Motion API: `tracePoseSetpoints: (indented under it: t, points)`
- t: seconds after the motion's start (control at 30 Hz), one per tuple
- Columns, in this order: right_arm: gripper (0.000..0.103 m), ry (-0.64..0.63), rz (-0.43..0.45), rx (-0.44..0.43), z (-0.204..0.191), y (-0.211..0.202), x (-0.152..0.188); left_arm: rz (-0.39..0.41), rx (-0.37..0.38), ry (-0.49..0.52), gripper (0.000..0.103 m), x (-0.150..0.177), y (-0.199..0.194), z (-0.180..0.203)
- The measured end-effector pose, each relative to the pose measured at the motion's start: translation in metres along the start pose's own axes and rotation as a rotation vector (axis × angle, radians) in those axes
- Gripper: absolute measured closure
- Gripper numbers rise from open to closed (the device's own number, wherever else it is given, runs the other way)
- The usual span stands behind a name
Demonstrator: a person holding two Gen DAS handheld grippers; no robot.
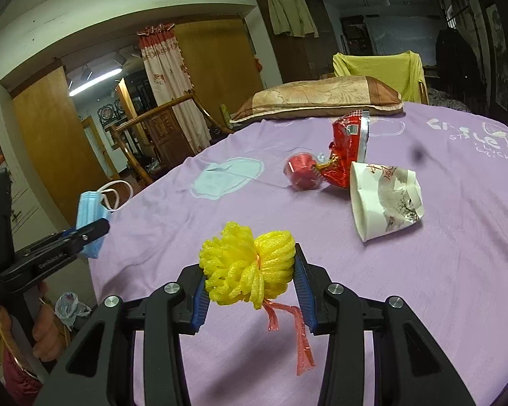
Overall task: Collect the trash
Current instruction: 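Carry both items to the red wastebasket and open both tools to drop them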
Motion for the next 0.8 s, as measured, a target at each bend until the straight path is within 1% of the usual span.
tracePoseSetpoints:
  t: [0.23,0.4,0.6,0.7,0.8]
  points:
    - [0.060,-0.041,0.006,-0.036,-0.031,-0.018,0.009,0.060,-0.097,-0.017,0.069,0.025,-0.046,-0.033]
    - [0.060,-0.085,-0.004,-0.069,-0.065,-0.019,0.012,0.074,-0.146,-0.047,0.069,0.044,-0.064,-0.065]
    - [0.060,-0.171,-0.032,-0.121,-0.120,-0.008,0.017,0.048,-0.200,-0.125,0.069,0.066,-0.067,-0.117]
    - [0.060,-0.218,-0.061,-0.143,-0.151,0.006,0.021,0.010,-0.219,-0.166,0.069,0.078,-0.058,-0.146]
    - [0.060,-0.239,-0.092,-0.167,-0.171,0.019,0.023,-0.028,-0.238,-0.189,0.069,0.092,-0.048,-0.170]
Point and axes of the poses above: each gripper's, at about its wrist camera, not at the fingertips, and y roughly the way its jaws point, z to its right, x to its underside, the point moved 1 cm from there along y, roughly the way its jaws point, and after that the axes turned 1 degree about z, right-handed, at the moved point
